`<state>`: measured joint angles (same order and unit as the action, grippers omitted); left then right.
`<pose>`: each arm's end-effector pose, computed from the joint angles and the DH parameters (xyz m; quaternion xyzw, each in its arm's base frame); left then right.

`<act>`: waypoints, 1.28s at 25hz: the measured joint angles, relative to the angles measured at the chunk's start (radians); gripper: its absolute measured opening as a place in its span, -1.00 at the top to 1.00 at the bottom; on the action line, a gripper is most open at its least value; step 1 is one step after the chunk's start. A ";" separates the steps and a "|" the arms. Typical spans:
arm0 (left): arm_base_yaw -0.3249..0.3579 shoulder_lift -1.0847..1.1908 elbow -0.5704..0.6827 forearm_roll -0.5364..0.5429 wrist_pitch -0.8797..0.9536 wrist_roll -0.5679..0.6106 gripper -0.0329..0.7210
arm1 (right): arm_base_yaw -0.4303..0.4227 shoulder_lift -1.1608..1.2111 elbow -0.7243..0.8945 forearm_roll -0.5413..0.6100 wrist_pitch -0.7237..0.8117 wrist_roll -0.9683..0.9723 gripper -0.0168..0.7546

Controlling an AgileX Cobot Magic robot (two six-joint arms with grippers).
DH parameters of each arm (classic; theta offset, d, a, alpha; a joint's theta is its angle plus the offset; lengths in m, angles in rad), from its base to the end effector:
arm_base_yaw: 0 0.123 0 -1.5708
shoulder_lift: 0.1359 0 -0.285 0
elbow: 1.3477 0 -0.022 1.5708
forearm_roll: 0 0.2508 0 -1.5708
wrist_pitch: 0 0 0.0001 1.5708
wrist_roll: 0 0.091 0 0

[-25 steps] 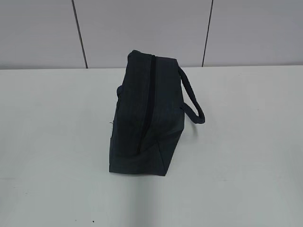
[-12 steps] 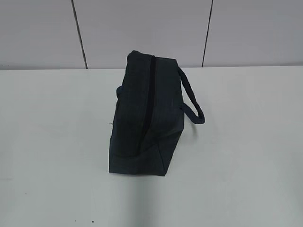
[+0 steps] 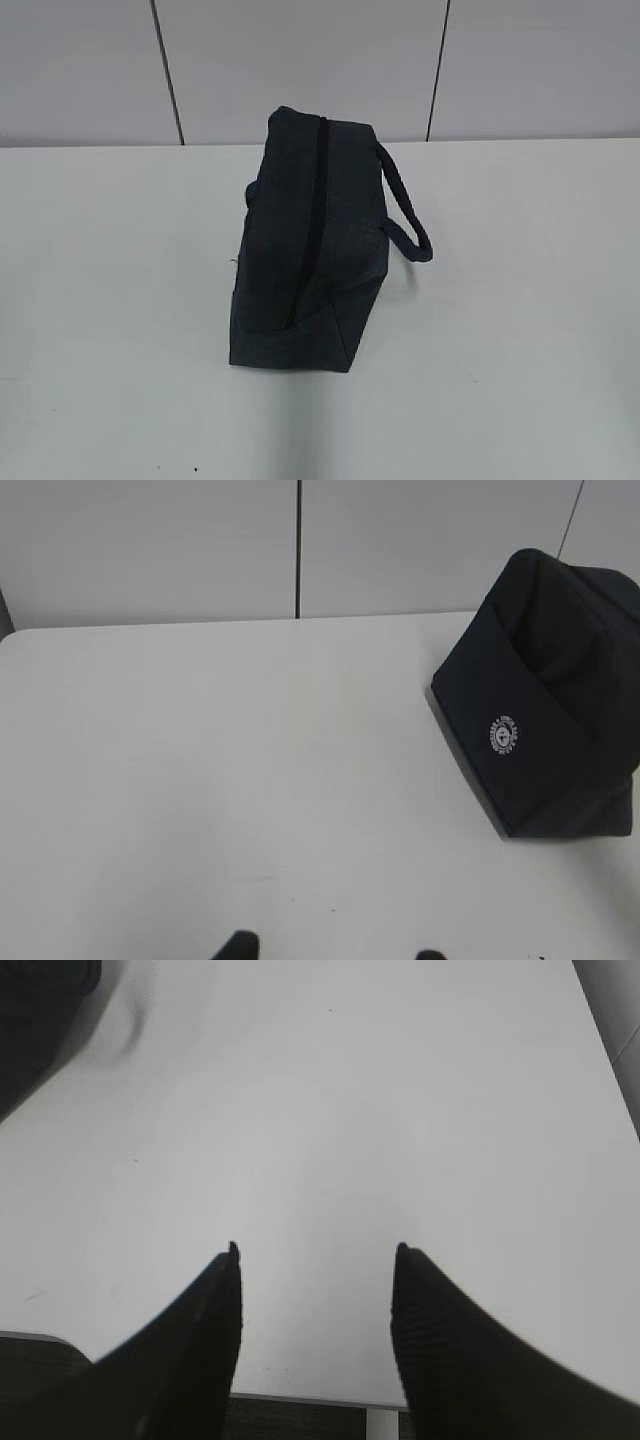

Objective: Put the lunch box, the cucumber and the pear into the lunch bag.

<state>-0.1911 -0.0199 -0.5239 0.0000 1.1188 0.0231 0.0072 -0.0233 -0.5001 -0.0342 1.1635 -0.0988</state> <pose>-0.0130 0.0025 0.2790 0.0916 0.8520 -0.0432 0.5136 -0.0129 -0.0030 0.2690 -0.0445 0.8720 -0.0393 0.4859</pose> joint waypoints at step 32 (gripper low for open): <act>0.228 0.000 0.004 0.008 -0.011 0.000 0.27 | 0.000 0.000 0.002 -0.005 -0.007 0.002 -0.05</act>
<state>0.0371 -0.0199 -0.5198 0.0076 1.1081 0.0231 0.0072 -0.0233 -0.4983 -0.0396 1.1566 -0.0967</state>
